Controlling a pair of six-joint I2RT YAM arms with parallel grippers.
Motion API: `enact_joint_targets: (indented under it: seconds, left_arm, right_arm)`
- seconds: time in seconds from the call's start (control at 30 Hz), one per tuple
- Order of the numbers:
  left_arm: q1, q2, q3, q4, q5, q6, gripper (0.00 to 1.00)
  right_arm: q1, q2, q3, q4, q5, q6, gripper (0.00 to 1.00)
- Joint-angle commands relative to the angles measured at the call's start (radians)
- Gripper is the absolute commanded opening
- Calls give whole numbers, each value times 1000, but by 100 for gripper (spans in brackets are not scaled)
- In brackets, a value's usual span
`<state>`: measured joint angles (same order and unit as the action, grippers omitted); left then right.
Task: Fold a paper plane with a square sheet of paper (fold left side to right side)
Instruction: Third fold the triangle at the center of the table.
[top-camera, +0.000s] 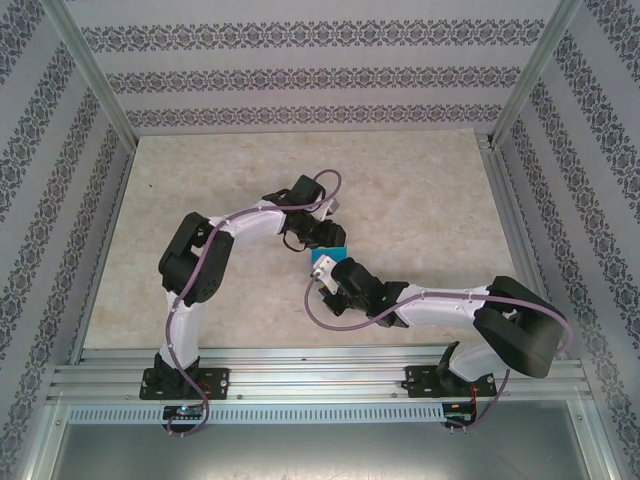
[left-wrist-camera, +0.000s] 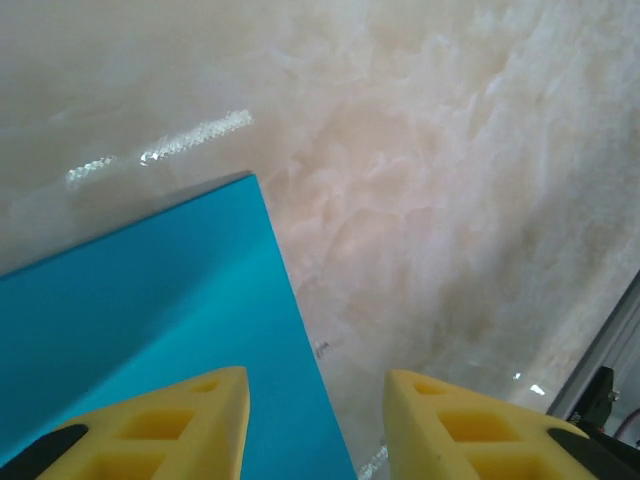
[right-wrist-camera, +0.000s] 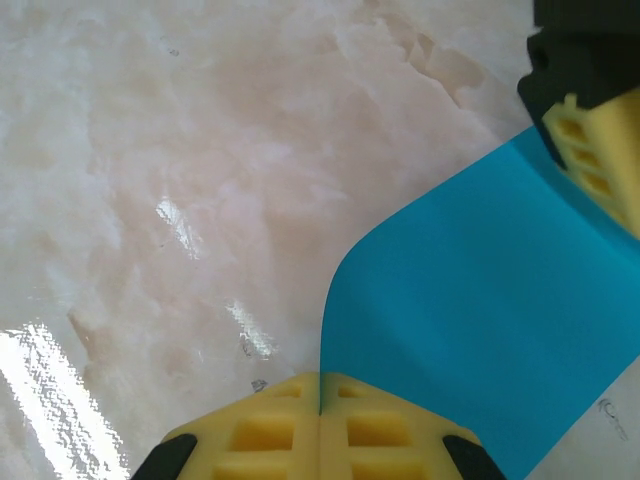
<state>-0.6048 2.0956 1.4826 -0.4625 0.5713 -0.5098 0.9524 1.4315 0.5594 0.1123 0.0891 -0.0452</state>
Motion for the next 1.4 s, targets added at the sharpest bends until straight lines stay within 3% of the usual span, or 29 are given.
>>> enact_joint_targets:
  seconds: [0.0,0.63,1.37]
  left_arm:
    - [-4,56,44,-52,-1,43,39]
    - [-33,137,65,-106,-79,73,37]
    - [-43,145,61,-105,-84,70,36]
  right_arm:
    - [-27,8,-17,44,-77,47,0]
    - [-316,64,-15,35,-442,280,2]
    - [-380,167,27,46,-469,324,2]
